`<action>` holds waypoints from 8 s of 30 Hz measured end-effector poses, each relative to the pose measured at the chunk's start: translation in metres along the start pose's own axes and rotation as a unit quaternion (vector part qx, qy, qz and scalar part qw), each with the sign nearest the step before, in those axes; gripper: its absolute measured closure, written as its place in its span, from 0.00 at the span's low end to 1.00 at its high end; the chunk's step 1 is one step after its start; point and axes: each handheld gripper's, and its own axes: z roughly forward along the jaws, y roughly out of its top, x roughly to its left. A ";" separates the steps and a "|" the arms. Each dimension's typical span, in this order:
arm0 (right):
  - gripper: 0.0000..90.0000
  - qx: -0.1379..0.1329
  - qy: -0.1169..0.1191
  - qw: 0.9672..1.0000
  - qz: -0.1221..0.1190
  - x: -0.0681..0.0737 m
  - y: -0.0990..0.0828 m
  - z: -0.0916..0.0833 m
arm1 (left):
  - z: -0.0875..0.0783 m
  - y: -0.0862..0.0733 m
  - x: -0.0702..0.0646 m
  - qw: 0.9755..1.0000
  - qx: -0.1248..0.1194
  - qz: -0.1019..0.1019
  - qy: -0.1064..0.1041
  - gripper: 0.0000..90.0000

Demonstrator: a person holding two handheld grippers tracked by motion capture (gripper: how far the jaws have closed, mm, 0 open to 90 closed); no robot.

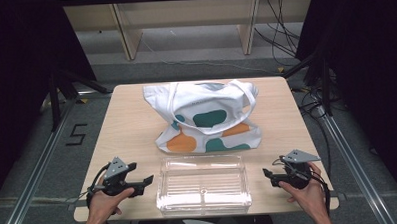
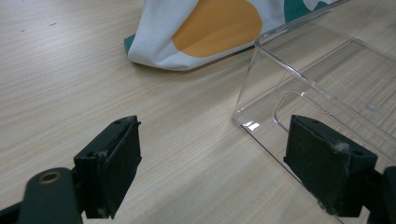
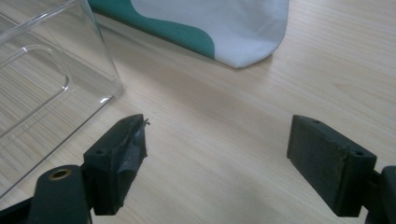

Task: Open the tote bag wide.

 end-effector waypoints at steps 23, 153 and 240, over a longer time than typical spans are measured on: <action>0.20 -0.025 -0.021 0.999 -0.038 -0.005 0.024 -0.008 | 0.000 0.000 0.002 1.000 0.001 0.003 -0.001 0.19; 0.99 -0.075 0.064 0.970 -0.224 0.028 0.165 0.032 | 0.027 0.091 0.014 0.995 -0.028 -0.020 -0.094 0.40; 1.00 -0.017 0.043 0.992 -0.119 -0.033 0.147 0.113 | 0.128 0.121 0.086 0.999 0.018 -0.015 -0.037 0.95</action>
